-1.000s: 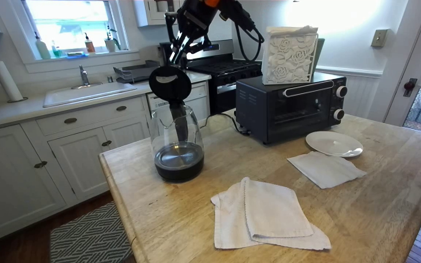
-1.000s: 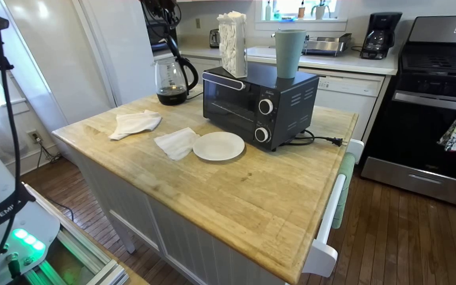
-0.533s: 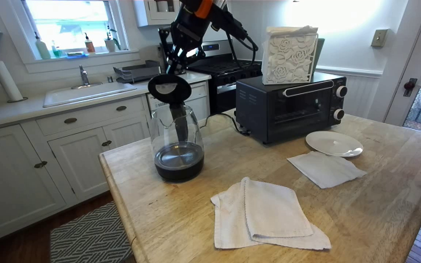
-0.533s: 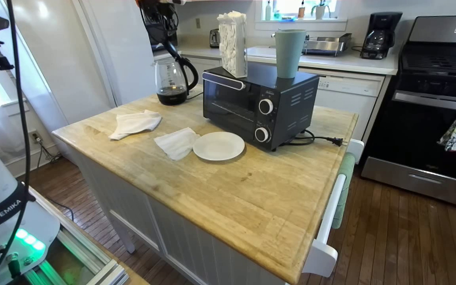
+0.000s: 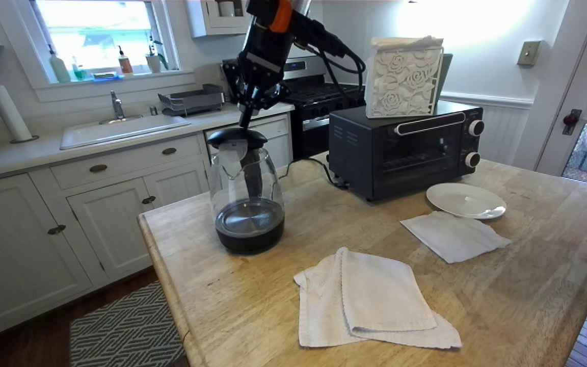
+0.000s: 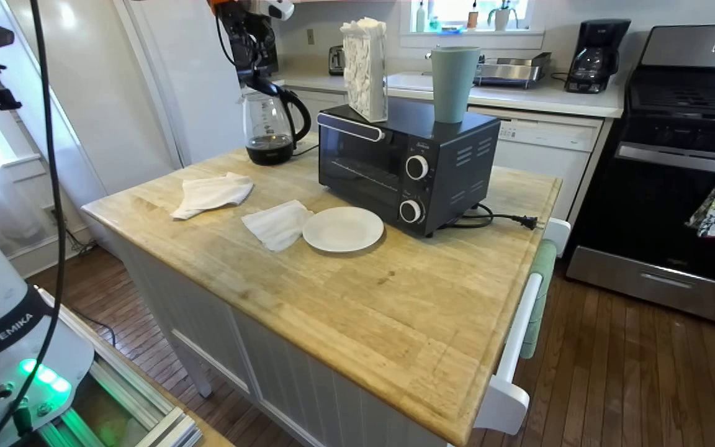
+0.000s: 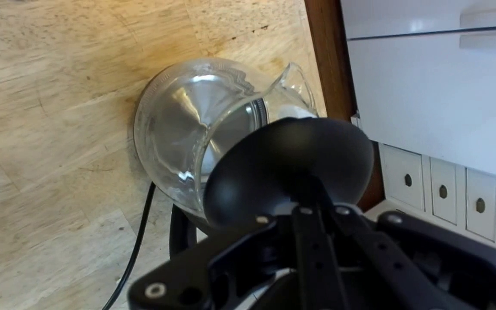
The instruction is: Close the lid of the kettle
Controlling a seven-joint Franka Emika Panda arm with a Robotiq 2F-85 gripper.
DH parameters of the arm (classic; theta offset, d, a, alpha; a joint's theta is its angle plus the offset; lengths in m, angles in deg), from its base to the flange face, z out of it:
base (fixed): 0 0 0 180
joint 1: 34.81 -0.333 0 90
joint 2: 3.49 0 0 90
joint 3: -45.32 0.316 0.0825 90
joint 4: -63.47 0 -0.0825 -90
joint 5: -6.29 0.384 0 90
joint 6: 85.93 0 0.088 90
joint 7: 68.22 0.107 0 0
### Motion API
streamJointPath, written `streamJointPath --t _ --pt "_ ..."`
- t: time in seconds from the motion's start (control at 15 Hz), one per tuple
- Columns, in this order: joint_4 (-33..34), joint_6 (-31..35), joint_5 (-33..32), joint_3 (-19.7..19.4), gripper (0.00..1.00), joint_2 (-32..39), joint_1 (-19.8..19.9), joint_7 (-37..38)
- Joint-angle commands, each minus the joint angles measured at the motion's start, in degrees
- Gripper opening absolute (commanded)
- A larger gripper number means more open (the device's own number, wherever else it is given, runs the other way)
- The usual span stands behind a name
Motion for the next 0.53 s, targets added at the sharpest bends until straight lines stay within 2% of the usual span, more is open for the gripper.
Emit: streamJointPath --t 0.0,0.47 --pt "6.05 -4.81 -2.28 -0.87 0.0 4.36 -1.42 3.76" --pt "10.8 -6.79 -4.83 -1.7 0.0 9.04 -3.05 7.14"
